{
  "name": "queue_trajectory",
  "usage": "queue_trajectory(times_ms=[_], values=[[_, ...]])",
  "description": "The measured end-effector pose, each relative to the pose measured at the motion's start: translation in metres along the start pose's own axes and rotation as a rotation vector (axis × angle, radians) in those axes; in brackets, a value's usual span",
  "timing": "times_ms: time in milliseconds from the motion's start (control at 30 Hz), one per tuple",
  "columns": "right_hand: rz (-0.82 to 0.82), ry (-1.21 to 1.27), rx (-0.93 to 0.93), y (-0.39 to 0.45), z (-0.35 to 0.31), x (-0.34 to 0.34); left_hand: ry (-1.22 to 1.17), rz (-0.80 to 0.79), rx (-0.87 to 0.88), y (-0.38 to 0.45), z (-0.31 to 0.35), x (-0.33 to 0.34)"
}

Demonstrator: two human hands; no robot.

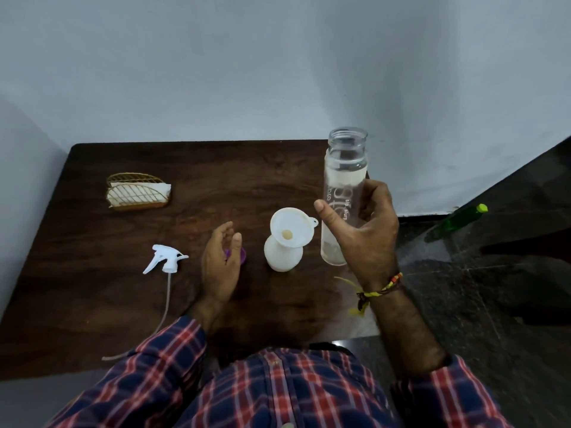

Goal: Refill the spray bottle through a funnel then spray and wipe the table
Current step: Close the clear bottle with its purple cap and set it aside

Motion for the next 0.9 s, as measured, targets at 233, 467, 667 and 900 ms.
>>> queue_trajectory(times_ms=[233,467,667,900], values=[[-0.053,0.118,-0.012,0.002,-0.043,0.039,0.257,-0.025,-0.002,0.024,-0.027,-0.022],[-0.147,0.14,-0.005,-0.019,-0.065,0.07,0.574,-0.593,0.162,0.037,-0.053,0.012],[-0.158,0.144,-0.017,-0.02,-0.072,0.082,0.904,-0.657,0.341,0.044,-0.062,0.034],[-0.134,0.153,0.011,-0.017,-0.069,0.089,0.423,-0.302,0.263,0.063,-0.025,0.013]])
Point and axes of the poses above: each hand's wrist, its own y-axis towards the middle knuckle, its own x-axis out of the palm, z = x × y, the point moved 4 cm from there along y, towards the middle knuckle, and after that the axes turned 11 degrees about z, right-handed, at the moved point
